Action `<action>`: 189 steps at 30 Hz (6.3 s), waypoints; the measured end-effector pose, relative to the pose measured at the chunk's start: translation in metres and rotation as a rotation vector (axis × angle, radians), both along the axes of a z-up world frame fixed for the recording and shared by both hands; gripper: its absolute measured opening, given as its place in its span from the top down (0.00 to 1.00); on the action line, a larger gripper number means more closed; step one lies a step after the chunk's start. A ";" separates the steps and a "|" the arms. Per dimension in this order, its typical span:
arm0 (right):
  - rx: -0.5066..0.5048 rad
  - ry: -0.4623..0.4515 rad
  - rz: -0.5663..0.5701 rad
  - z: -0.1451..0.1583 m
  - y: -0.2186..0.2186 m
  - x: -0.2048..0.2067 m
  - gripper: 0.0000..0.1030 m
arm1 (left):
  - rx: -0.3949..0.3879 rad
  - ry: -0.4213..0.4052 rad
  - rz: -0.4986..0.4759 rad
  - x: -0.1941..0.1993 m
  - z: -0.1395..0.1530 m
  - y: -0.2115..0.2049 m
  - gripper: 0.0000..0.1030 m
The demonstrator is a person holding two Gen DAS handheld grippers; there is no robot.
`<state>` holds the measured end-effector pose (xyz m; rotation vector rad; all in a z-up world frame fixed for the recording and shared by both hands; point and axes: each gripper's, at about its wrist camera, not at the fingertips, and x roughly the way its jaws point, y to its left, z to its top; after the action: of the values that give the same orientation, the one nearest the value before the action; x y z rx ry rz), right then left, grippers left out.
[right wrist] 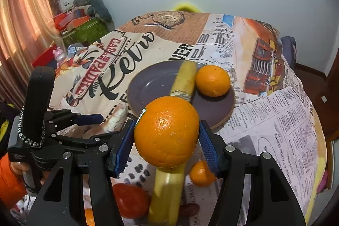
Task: Organize fruits
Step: 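Grasp the peeled pomelo segment with the left tool while the right tool grasps an orange, then carry the pomelo segment and orange onto the plate and open both tools, then grasp the red tomato with the left tool while the right tool grasps the banana, then carry the tomato and banana toward the plate with both tools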
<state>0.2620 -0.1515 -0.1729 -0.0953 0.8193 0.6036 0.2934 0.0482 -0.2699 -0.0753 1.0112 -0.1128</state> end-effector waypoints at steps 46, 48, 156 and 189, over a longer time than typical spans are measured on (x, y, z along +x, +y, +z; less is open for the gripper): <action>0.054 -0.099 -0.092 0.036 -0.017 0.054 0.45 | 0.004 -0.258 -0.005 0.041 0.095 -0.010 0.59; 0.046 -0.087 -0.088 0.030 -0.015 0.058 0.45 | 0.003 -0.251 -0.006 0.049 0.093 -0.010 0.59; -0.060 0.056 -0.129 0.002 -0.067 -0.070 0.42 | -0.018 -0.012 -0.113 -0.072 0.028 -0.100 0.43; -0.126 0.194 -0.031 -0.048 -0.002 -0.020 0.67 | -0.036 -0.070 0.019 -0.055 0.031 -0.008 0.54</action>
<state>0.2422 -0.1532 -0.2209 -0.1402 1.0448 0.5369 0.2388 0.0398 -0.2389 -0.1126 0.9389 -0.1155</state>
